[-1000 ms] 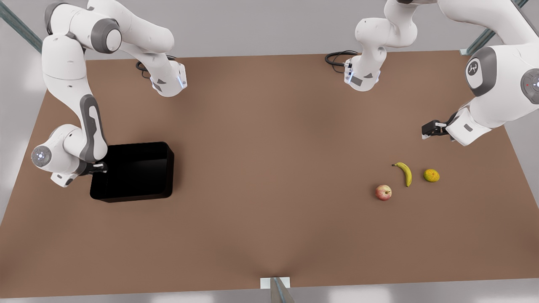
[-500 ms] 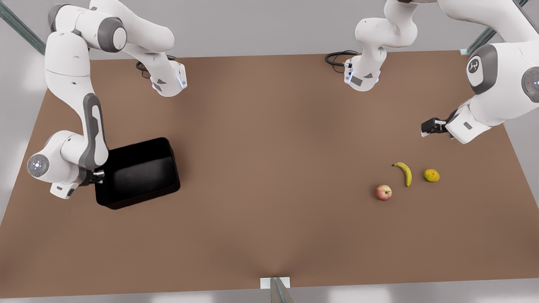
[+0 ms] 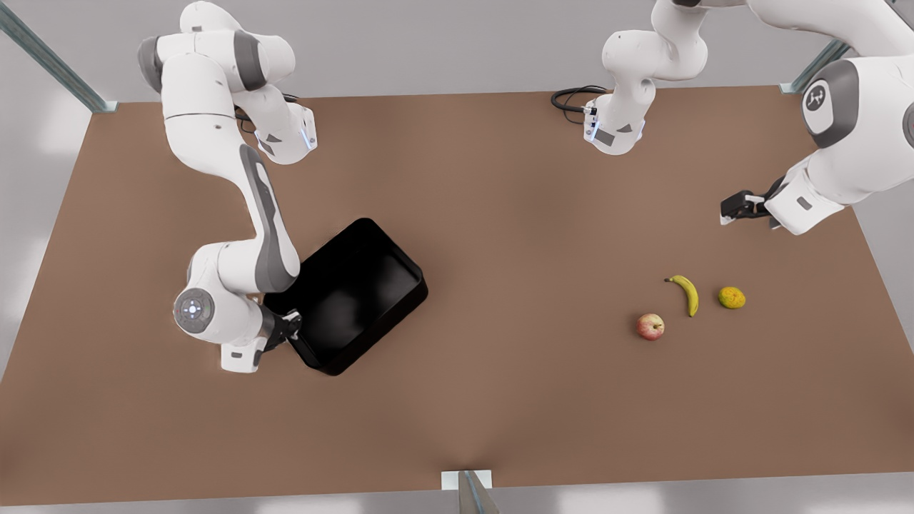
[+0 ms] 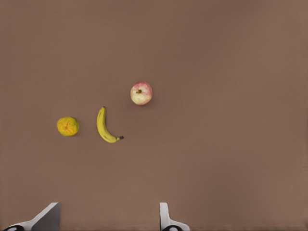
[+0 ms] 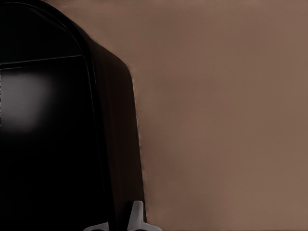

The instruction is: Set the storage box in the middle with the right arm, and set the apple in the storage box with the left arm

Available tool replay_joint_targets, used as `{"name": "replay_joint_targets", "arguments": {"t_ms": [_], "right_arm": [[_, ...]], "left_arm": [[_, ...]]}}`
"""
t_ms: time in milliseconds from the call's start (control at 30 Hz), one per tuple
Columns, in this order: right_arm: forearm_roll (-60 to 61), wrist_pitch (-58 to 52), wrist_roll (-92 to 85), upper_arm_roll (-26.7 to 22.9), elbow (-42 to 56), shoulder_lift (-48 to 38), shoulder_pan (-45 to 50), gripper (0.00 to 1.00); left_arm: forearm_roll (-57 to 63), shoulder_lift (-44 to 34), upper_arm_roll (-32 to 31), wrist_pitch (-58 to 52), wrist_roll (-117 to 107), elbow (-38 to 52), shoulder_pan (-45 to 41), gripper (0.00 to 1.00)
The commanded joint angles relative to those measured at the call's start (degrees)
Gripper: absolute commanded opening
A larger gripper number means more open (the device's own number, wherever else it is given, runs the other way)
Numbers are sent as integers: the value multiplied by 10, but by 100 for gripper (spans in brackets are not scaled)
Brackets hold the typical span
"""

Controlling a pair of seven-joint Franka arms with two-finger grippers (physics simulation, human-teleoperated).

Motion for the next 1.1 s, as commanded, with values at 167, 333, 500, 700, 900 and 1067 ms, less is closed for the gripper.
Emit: {"name": "replay_joint_targets", "arguments": {"t_ms": [167,333,500,700,900,1067], "right_arm": [[61,-6,495,0,102,82,97,21],[62,35,529,5,147,147,124,21],[63,51,529,6,146,160,127,56],[59,45,526,5,147,133,135,100],[21,-255,524,-75,125,-37,54,100],[-65,-373,426,-78,93,-155,-68,100]], "left_arm": [[-1,10,2,-15,7,2,1,100],[-3,10,4,-16,6,2,0,100],[-2,10,4,-17,6,2,0,100],[-28,61,4,2,-3,-2,-1,100],[-28,186,6,112,-7,-2,6,100],[-35,195,-8,375,-37,-118,12,100]]}}
